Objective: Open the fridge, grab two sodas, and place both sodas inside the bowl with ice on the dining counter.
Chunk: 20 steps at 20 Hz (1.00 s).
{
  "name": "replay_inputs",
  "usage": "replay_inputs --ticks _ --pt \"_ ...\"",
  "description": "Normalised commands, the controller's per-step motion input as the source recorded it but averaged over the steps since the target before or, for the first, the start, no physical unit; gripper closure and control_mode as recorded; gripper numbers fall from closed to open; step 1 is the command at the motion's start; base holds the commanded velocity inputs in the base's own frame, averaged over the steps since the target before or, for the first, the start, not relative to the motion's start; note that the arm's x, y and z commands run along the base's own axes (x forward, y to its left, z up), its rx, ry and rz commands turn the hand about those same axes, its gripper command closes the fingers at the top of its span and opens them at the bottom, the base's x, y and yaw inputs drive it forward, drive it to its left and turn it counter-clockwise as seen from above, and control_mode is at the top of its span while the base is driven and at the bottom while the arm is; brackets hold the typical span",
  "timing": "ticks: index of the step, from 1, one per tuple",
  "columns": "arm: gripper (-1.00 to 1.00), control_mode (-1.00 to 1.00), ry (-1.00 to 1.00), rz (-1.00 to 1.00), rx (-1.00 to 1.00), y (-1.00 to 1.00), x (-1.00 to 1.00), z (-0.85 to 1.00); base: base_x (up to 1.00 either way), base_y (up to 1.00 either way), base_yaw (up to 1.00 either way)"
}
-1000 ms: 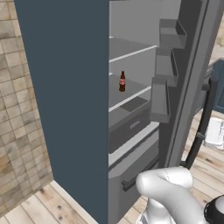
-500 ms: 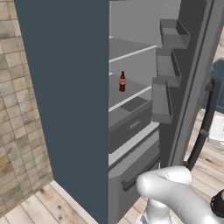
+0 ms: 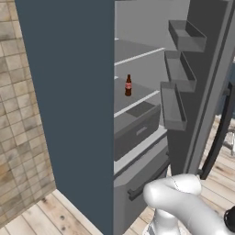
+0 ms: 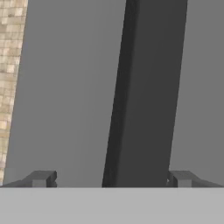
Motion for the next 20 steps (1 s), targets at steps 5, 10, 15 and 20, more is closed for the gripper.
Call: replay_inputs --ticks 5,10,15,20 --pt "-1.0 -1.0 -0.21 0.0 -0.1 0.0 -0.54 0.35 0.0 0.0 0.0" --pt "-1.0 -1.0 -0.25 0.0 -0.18 0.05 -0.39 0.67 0.0 0.0 0.0" --pt "-1.0 -1.0 -0.22 0.0 -0.2 0.16 -0.12 0.76 0.0 0.0 0.0" --pt "-1.0 -1.0 -0.17 0.0 -0.19 0.3 -0.05 0.81 0.0 0.0 0.0"
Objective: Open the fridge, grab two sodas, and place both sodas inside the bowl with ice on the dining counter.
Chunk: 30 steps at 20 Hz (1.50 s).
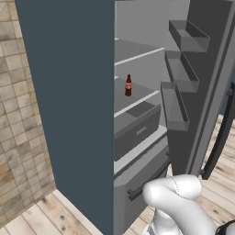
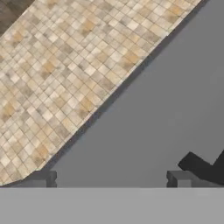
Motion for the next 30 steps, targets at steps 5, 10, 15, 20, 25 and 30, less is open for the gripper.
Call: replay_inputs --ticks 5,10,15,20,25,30 --pt "-1.0 -1.0 -0.13 0.0 -0.18 0.37 -0.13 0.84 0.0 0.0 0.0" --pt "-1.0 -1.0 -0.15 0.0 -0.21 0.49 -0.23 0.8 0.0 0.0 0.0" --pt "-1.0 -1.0 -0.12 0.0 -0.21 0.59 -0.14 0.7 0.0 0.0 0.0" --pt "-1.0 -1.0 -0.11 -0.04 -0.23 0.68 -0.02 0.62 0.0 0.0 0.0" --pt "-1.0 -1.0 -0.06 -0.25 -0.28 0.72 0.17 0.19 0.0 0.0 0.0" --pt "-1.0 -1.0 -0.01 -0.43 -0.27 0.67 0.4 0.0 0.0 0.0 0.0"
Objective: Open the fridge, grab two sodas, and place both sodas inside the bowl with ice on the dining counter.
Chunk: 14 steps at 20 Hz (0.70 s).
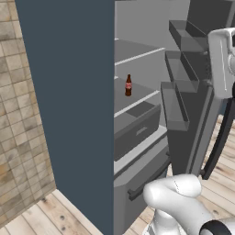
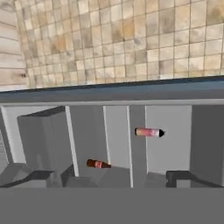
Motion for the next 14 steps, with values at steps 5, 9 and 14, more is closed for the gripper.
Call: replay_inputs --ticks 5,9,14 --pt "-1.0 -1.0 -0.01 -0.48 -0.26 0.58 0.41 0.0 0.0 0.0 0.0" --pt "-1.0 -1.0 -0.03 -0.49 -0.21 0.49 0.2 0.0 0.0 0.0 0.0" --pt "-1.0 -1.0 -0.04 -0.47 -0.14 0.38 0.06 -0.08 0.0 0.0 0.0"
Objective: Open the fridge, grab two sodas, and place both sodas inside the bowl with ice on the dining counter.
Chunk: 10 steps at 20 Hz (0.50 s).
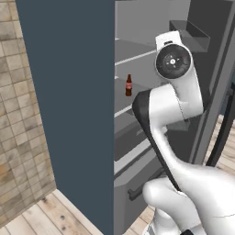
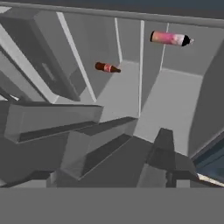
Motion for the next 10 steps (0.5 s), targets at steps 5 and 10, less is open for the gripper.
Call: replay_inputs --ticks 5,10 --pt "-1.0 -1.0 -0.05 -0.41 -0.06 0.2 0.05 -0.26 0.0 0.0 0.0" --pt "-1.0 -1.0 -0.07 -0.32 0.0 0.01 0.0 -0.37 0.0 0.0 0.0"
